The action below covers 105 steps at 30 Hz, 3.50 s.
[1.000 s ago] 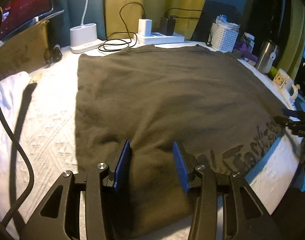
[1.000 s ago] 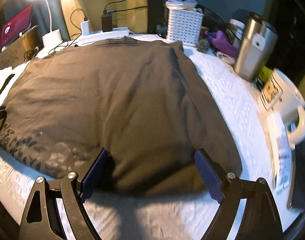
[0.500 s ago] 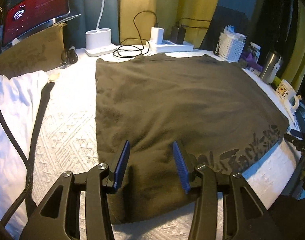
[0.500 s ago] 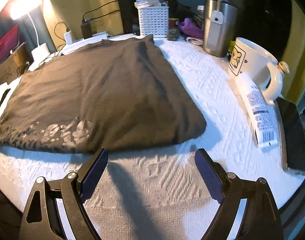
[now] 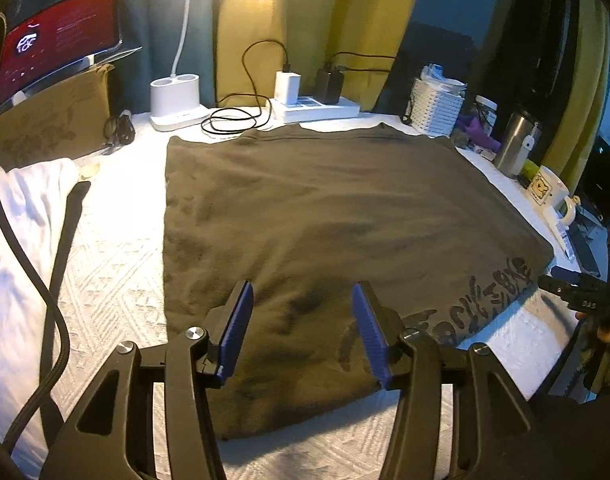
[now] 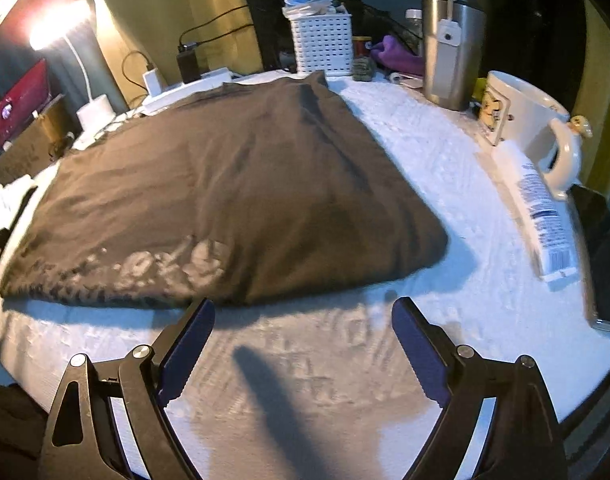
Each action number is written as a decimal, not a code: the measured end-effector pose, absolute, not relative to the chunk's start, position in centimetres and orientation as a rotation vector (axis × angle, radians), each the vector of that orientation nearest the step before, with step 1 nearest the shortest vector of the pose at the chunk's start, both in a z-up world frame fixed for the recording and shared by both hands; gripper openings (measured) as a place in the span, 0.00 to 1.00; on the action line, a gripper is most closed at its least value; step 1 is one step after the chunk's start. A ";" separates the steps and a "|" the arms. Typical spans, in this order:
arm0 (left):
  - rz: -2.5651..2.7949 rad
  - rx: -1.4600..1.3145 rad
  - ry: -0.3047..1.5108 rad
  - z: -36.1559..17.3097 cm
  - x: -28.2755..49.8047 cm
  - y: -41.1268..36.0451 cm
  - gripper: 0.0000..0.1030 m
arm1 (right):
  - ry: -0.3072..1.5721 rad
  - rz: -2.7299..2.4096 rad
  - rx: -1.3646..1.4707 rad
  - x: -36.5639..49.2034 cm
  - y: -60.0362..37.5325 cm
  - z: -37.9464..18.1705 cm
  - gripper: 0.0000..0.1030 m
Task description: Fold small clothes
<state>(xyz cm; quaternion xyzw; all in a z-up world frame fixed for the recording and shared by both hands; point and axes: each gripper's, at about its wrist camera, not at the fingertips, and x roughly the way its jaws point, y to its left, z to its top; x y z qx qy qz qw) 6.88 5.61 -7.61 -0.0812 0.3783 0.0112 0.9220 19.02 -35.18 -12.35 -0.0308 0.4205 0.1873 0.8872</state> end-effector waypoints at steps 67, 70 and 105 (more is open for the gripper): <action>0.142 -0.238 0.730 -7.1 9.8 17.5 0.51 | 0.684 0.671 -0.152 26.4 -12.8 -3.5 0.13; 0.141 -0.232 0.732 -7.1 9.3 17.9 0.51 | 0.695 0.755 -0.174 24.3 -9.4 -4.0 0.13; 0.090 -0.290 0.729 -6.0 7.1 18.0 0.51 | 0.837 1.156 -0.414 10.3 1.1 -9.8 0.10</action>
